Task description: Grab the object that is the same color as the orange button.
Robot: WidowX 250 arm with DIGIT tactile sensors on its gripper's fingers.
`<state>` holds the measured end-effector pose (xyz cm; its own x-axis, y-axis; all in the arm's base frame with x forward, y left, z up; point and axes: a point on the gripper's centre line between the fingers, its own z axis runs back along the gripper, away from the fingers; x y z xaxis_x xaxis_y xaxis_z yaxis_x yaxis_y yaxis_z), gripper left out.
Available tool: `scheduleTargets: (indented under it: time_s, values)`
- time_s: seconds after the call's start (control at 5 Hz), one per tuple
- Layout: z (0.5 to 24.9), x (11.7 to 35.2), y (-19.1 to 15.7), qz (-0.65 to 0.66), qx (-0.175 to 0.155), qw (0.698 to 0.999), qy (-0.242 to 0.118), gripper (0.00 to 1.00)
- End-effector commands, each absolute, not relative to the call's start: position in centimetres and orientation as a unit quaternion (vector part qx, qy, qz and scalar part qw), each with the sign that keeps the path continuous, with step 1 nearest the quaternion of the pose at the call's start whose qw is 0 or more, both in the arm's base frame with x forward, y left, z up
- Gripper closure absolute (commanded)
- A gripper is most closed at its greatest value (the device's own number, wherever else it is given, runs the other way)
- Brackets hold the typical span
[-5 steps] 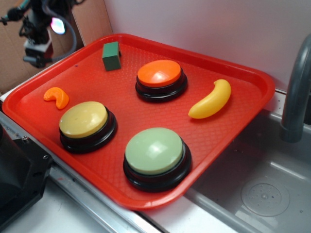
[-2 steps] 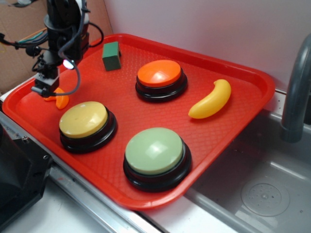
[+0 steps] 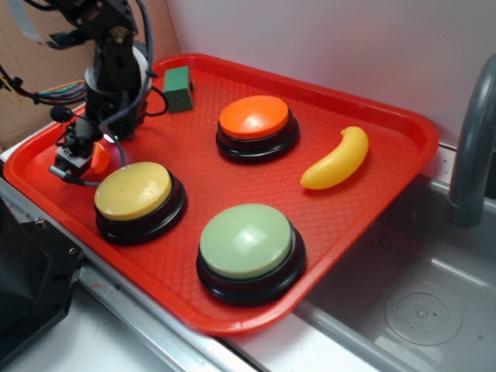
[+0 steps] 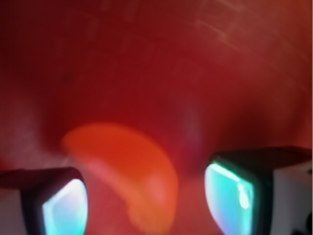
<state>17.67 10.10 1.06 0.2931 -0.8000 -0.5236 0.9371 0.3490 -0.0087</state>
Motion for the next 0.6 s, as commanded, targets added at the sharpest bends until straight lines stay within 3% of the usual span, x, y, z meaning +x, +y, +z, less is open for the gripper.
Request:
scheduleTargets:
  time_s: [0.0, 0.2, 0.4]
  values:
    - [0.5, 18.0, 9.5, -0.534, 0.160, 0.805, 0.204, 1.00]
    - [1.0, 17.6, 9.3, -0.536, 0.168, 0.804, 0.193, 1.00]
    - [2.1, 17.6, 8.8, -0.512, 0.165, 0.828, 0.156, 1.00]
